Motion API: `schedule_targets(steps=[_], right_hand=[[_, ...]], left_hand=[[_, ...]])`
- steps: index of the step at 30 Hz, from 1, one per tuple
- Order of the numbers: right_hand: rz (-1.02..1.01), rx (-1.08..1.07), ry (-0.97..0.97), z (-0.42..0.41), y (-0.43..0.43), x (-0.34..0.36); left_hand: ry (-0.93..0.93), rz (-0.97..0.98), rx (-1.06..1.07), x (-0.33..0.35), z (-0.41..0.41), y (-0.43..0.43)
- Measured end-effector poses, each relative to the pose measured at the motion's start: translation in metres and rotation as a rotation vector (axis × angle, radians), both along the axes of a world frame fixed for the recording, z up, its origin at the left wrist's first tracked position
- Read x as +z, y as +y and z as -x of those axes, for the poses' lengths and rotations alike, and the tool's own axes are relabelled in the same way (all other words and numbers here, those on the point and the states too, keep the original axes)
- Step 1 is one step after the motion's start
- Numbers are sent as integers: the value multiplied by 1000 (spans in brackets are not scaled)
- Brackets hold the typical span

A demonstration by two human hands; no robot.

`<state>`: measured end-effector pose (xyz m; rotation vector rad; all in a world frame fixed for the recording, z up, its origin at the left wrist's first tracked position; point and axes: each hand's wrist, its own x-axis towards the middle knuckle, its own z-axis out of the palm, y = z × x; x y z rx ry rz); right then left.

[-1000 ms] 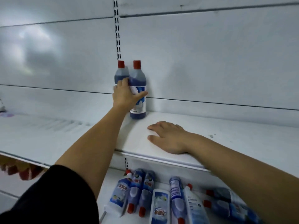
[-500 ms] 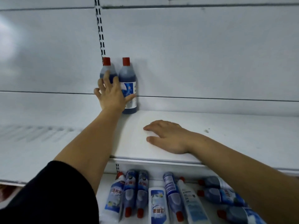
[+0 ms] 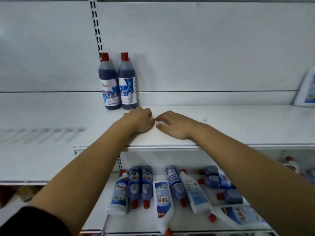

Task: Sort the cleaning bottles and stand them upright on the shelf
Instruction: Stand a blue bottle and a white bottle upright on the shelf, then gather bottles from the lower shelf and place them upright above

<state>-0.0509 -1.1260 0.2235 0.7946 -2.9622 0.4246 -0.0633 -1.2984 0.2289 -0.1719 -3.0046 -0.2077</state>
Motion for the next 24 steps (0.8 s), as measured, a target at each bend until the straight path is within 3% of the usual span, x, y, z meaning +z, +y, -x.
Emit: schedule_targets(steps=[14,19,24], right_hand=[[141,-583,168,-94,164,-13],[83,-720,256,-131,232,-23],[27,-819,205,-168,305,-26]], left_hand=[[2,-119,-363,-2,-60,132],[35,-78,-508,-6,-70,215],[66,-40,-619,-11,-81,307]])
